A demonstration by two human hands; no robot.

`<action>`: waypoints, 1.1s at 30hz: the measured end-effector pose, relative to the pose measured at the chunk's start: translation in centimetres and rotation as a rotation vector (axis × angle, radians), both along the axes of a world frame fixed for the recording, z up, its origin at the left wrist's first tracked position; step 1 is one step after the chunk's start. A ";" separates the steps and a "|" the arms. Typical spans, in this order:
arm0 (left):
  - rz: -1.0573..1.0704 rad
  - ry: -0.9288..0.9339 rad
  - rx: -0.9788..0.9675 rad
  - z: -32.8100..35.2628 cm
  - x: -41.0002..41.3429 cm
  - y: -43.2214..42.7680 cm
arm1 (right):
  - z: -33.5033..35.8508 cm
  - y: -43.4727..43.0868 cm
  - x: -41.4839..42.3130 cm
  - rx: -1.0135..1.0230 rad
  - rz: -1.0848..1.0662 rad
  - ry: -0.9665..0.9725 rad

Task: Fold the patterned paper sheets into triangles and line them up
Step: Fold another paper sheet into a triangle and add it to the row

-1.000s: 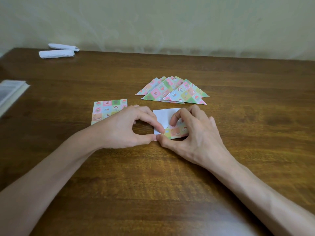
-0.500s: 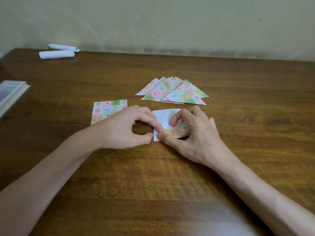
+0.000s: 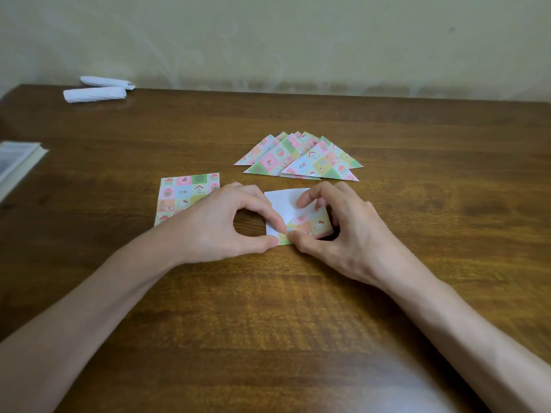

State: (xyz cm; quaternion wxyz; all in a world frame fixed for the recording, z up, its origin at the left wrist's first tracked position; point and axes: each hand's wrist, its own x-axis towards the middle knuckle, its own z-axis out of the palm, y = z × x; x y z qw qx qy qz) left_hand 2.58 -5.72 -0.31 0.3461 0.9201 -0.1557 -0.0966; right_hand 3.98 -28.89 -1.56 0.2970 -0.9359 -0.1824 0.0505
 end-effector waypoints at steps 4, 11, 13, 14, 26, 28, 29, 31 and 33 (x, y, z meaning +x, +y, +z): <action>0.076 -0.076 -0.016 -0.5 -0.2 -0.8 | -0.3 -0.1 -0.1 -0.002 0.025 -0.043; 0.066 -0.084 0.014 -0.8 -0.3 -0.9 | -0.2 -1.7 0.7 0.132 0.097 -0.026; 0.050 -0.078 0.014 -0.8 -0.5 -1.0 | -0.4 -1.6 0.5 0.128 0.105 -0.048; 0.048 -0.079 0.015 -0.7 -0.6 -1.1 | -0.5 -1.6 0.5 0.131 0.103 -0.057; 0.211 -0.290 -0.038 -1.8 -1.2 -3.2 | -0.2 -2.7 0.8 0.028 0.082 -0.058; 0.211 -0.270 -0.029 -1.7 -1.1 -3.2 | 0.0 -3.0 1.0 0.036 0.098 -0.018; 0.209 -0.264 -0.019 -1.7 -1.1 -3.2 | 0.1 -3.1 1.1 0.037 0.107 0.001; 0.202 -0.259 -0.008 -1.6 -1.1 -3.3 | 0.2 -3.2 1.2 0.030 0.124 0.022; 0.195 -0.261 -0.010 -1.7 -1.0 -3.2 | 0.3 -3.3 1.3 0.027 0.130 0.033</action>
